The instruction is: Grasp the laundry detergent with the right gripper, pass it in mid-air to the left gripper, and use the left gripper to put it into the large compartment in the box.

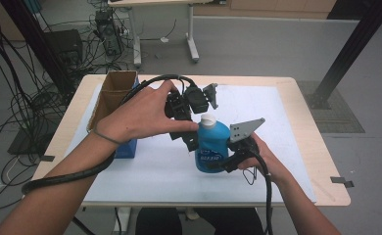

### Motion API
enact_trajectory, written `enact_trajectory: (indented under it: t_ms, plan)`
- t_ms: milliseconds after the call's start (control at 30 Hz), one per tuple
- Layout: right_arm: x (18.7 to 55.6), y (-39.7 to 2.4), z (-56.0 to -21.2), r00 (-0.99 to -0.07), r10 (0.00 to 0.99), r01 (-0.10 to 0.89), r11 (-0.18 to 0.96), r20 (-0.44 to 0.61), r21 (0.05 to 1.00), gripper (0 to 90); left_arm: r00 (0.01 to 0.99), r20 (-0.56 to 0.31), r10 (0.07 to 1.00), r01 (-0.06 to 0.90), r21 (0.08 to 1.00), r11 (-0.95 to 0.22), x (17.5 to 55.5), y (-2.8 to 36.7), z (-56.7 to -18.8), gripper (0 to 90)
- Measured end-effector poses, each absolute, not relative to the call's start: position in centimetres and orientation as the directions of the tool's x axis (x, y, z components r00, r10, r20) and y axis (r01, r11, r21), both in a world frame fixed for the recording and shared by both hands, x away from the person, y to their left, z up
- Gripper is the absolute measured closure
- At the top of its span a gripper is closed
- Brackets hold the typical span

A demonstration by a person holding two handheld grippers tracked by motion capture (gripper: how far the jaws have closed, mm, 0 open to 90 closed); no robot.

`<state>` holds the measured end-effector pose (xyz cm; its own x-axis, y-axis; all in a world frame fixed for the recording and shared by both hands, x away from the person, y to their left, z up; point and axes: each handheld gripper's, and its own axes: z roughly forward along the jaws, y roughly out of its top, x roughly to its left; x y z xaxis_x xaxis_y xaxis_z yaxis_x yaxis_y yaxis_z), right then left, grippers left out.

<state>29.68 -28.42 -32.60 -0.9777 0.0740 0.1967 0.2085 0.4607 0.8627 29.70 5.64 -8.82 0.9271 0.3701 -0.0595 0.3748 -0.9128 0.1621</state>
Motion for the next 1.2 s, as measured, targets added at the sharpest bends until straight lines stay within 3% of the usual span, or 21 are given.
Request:
enact_trajectory:
  t_ms: [467, 1200]
  plan:
    - [31.4, -26.7, -32.4, -0.976, -0.026, 0.175, 0.492, 0.215, 0.853, 40.6, 0.945, -0.051, 0.324, 0.328, 0.169, -0.929, 29.1, 4.9, -8.1, 4.9]
    - [31.6, -26.3, -33.1, -0.973, -0.076, 0.158, 0.477, 0.219, 0.865, 40.8, 0.966, -0.071, 0.249, 0.257, 0.142, -0.956, 29.4, 3.1, -7.7, 5.7]
